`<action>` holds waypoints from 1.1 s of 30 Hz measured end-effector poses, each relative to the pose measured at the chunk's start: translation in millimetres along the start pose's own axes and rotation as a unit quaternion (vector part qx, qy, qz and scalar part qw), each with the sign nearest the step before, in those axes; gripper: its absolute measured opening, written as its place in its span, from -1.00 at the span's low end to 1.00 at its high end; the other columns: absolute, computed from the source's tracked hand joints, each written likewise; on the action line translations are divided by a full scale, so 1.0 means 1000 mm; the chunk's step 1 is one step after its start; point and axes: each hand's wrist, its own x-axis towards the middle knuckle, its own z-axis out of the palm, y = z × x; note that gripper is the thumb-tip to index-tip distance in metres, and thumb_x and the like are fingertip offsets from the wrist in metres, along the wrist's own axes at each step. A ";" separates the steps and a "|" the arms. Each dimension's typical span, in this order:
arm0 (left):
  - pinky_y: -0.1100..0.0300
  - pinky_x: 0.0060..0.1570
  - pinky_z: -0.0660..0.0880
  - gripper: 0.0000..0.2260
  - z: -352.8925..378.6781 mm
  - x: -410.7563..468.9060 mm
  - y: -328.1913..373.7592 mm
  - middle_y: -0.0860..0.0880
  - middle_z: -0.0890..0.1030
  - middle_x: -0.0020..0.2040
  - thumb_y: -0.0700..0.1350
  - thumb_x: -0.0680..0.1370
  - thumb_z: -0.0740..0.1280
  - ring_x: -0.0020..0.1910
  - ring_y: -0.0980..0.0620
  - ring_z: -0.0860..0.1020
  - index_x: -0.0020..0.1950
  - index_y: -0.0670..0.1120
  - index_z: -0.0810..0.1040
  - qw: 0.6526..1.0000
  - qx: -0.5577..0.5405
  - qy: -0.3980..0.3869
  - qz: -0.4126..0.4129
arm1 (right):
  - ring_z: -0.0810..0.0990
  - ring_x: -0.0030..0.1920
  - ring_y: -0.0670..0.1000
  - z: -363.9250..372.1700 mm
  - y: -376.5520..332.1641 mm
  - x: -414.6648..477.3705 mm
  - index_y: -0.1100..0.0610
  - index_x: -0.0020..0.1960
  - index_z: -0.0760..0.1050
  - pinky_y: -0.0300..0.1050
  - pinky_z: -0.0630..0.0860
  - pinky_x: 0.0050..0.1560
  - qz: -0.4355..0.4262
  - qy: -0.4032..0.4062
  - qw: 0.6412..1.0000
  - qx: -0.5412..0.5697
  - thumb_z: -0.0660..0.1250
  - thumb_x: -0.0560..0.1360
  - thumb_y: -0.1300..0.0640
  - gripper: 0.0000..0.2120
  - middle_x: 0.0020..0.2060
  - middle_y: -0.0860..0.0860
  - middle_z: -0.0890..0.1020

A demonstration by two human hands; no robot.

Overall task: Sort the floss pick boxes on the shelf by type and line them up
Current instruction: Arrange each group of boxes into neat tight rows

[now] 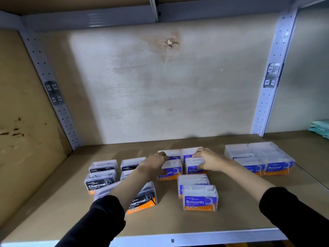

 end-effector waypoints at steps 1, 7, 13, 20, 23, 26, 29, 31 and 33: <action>0.07 0.31 0.40 -0.48 0.001 -0.001 0.000 -0.11 0.32 0.44 -0.12 0.54 0.31 0.38 -0.09 0.37 0.47 -0.09 0.23 1.000 0.012 0.006 0.008 | 0.31 0.36 0.02 0.002 0.000 -0.002 0.16 0.38 0.32 -0.21 0.30 0.25 -0.006 0.008 1.000 -0.004 0.30 0.49 0.19 -0.52 0.35 0.07 0.34; 0.00 0.28 0.44 -0.56 0.006 -0.003 0.006 -0.13 0.30 0.42 -0.12 0.57 0.24 0.35 -0.14 0.39 0.44 -0.13 0.27 0.999 0.053 0.011 0.008 | 0.40 0.28 0.03 0.007 0.008 -0.014 0.18 0.33 0.32 -0.12 0.42 0.19 -0.017 0.057 0.993 -0.102 0.21 0.54 0.17 -0.63 0.33 0.07 0.34; 0.01 0.29 0.43 -0.58 0.006 0.000 0.011 -0.15 0.33 0.39 -0.12 0.58 0.23 0.35 -0.14 0.39 0.43 -0.16 0.30 0.999 0.047 0.016 -0.003 | 0.38 0.32 0.04 0.011 0.010 -0.013 0.19 0.35 0.30 -0.13 0.38 0.27 -0.016 0.066 0.992 -0.104 0.17 0.56 0.17 -0.63 0.35 0.07 0.35; 0.04 0.33 0.41 -0.59 0.006 0.006 0.015 -0.14 0.31 0.41 -0.13 0.58 0.22 0.37 -0.11 0.37 0.43 -0.14 0.30 0.999 0.028 0.029 -0.005 | 0.38 0.33 0.04 0.013 0.011 -0.008 0.19 0.35 0.30 -0.11 0.39 0.29 -0.014 0.068 0.992 -0.102 0.18 0.56 0.16 -0.63 0.35 0.08 0.36; 0.07 0.33 0.39 -0.59 0.005 0.008 0.015 -0.13 0.31 0.42 -0.12 0.59 0.22 0.38 -0.10 0.36 0.44 -0.12 0.30 0.999 0.020 0.033 0.001 | 0.37 0.33 0.04 0.014 0.012 -0.005 0.19 0.35 0.31 -0.12 0.40 0.28 -0.015 0.071 0.992 -0.101 0.18 0.56 0.17 -0.63 0.35 0.08 0.36; 0.08 0.33 0.40 -0.59 0.006 0.009 0.014 -0.12 0.30 0.42 -0.12 0.59 0.21 0.38 -0.09 0.36 0.44 -0.11 0.29 0.999 0.014 0.031 0.006 | 0.38 0.32 0.05 0.015 0.012 -0.003 0.20 0.33 0.33 -0.11 0.39 0.26 -0.016 0.077 0.991 -0.106 0.17 0.56 0.20 -0.66 0.33 0.09 0.38; 0.09 0.33 0.40 -0.59 0.006 0.010 0.013 -0.12 0.30 0.42 -0.12 0.59 0.22 0.38 -0.08 0.36 0.44 -0.11 0.29 0.999 0.015 0.033 0.007 | 0.37 0.33 0.03 0.014 0.012 -0.003 0.20 0.34 0.32 -0.14 0.37 0.25 -0.019 0.079 0.992 -0.096 0.17 0.56 0.20 -0.65 0.34 0.08 0.37; 0.08 0.32 0.40 -0.59 0.007 0.010 0.013 -0.12 0.31 0.42 -0.12 0.59 0.22 0.38 -0.09 0.36 0.44 -0.12 0.29 0.999 0.015 0.035 0.008 | 0.37 0.33 0.03 0.014 0.012 -0.004 0.19 0.34 0.32 -0.14 0.39 0.25 -0.021 0.077 0.993 -0.090 0.18 0.56 0.18 -0.65 0.34 0.08 0.37; 0.07 0.31 0.41 -0.59 0.008 0.010 0.013 -0.12 0.31 0.42 -0.12 0.59 0.21 0.37 -0.09 0.37 0.44 -0.12 0.28 0.999 0.021 0.035 0.009 | 0.38 0.32 0.03 0.014 0.013 -0.004 0.19 0.33 0.33 -0.13 0.43 0.25 -0.022 0.075 0.994 -0.082 0.19 0.56 0.17 -0.65 0.33 0.08 0.38</action>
